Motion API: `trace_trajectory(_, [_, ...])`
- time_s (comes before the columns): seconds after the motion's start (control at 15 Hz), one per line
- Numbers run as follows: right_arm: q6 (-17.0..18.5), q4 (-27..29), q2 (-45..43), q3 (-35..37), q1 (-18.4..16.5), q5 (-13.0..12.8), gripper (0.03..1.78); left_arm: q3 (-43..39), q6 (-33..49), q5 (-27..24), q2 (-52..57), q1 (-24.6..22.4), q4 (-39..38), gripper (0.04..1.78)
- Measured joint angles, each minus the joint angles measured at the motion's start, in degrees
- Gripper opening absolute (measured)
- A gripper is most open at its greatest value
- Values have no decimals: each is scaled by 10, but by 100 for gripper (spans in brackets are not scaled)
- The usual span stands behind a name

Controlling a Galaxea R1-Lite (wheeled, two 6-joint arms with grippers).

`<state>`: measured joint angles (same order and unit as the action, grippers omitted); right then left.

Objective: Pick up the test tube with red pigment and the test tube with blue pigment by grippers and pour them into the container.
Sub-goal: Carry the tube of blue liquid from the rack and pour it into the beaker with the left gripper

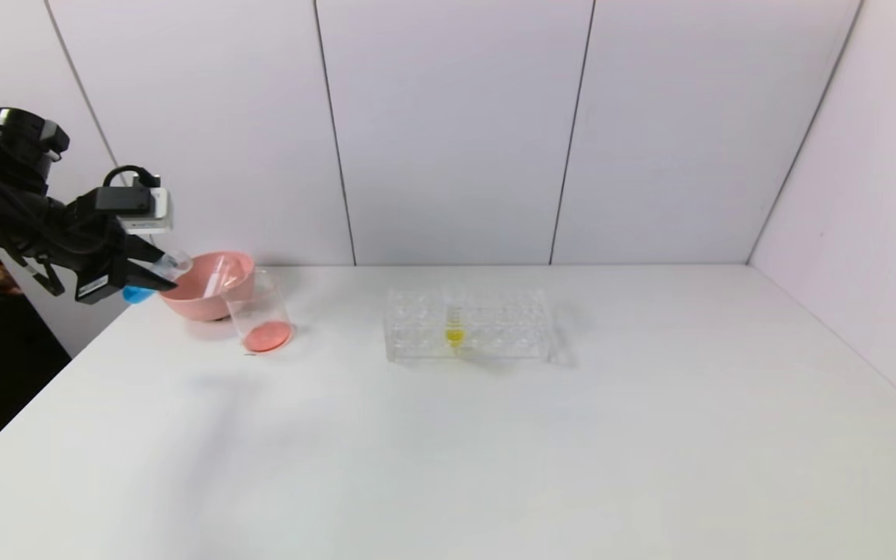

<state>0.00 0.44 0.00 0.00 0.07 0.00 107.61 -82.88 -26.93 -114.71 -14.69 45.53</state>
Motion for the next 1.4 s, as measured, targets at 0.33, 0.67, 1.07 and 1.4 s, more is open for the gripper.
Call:
trace_trajectory(0.33, [0, 0, 0, 0, 0, 0, 177, 23, -3, 49, -12, 10, 13, 44])
trace_trajectory(0.67, [0, 0, 0, 0, 0, 0, 177, 36, -10, 65, -22, 18, 16, 44])
trace_trajectory(1.07, [0, 0, 0, 0, 0, 0, 177, 44, -11, 105, -29, 37, 15, 44])
trace_trajectory(1.4, [0, 0, 0, 0, 0, 0, 177, 54, -24, 112, -36, 48, 14, 44])
